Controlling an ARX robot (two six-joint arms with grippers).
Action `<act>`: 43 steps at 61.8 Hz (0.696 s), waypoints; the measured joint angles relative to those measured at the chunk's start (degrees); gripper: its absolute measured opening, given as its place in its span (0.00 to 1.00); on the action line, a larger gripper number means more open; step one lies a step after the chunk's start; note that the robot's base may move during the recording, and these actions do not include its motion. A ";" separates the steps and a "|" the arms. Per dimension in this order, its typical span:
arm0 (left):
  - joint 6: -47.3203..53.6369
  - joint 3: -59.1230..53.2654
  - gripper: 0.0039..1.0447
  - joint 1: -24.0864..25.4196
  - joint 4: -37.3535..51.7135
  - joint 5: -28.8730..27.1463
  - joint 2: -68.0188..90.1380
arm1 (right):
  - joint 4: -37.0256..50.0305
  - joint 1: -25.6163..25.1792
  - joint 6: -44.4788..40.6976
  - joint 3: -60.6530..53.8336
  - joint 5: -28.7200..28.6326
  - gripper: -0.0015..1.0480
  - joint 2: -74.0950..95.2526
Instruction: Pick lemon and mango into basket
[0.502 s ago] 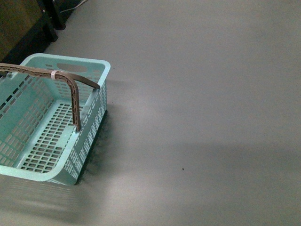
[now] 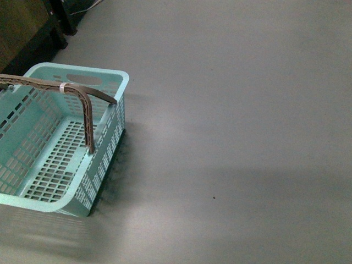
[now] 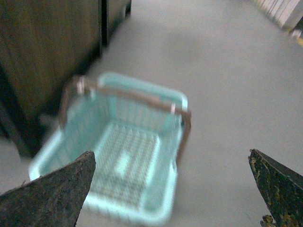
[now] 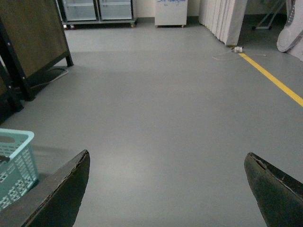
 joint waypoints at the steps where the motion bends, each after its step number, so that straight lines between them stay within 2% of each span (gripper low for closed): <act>1: -3.10 1.38 0.94 0.50 -3.06 0.81 2.38 | 0.00 0.00 0.00 0.00 -0.02 0.92 0.00; 5: -12.04 3.19 0.94 2.51 -7.63 2.71 7.45 | 0.00 0.00 0.00 0.00 0.00 0.92 0.00; 9: -18.23 3.61 0.94 5.14 -6.49 4.87 10.97 | 0.00 0.00 0.00 0.00 0.02 0.92 0.00; 19: -26.47 5.25 0.94 12.79 6.47 9.35 25.29 | 0.00 0.00 0.00 0.00 0.00 0.92 0.00; 23: -31.58 7.15 0.94 16.00 14.95 10.32 36.76 | 0.00 0.00 0.00 0.00 0.00 0.92 0.00; 34: -41.48 13.64 0.94 15.26 30.40 8.41 61.92 | 0.00 0.00 0.00 0.00 0.00 0.92 0.00; 43: -45.62 19.71 0.94 12.33 37.33 5.99 76.65 | 0.00 0.00 0.00 0.00 0.00 0.92 0.00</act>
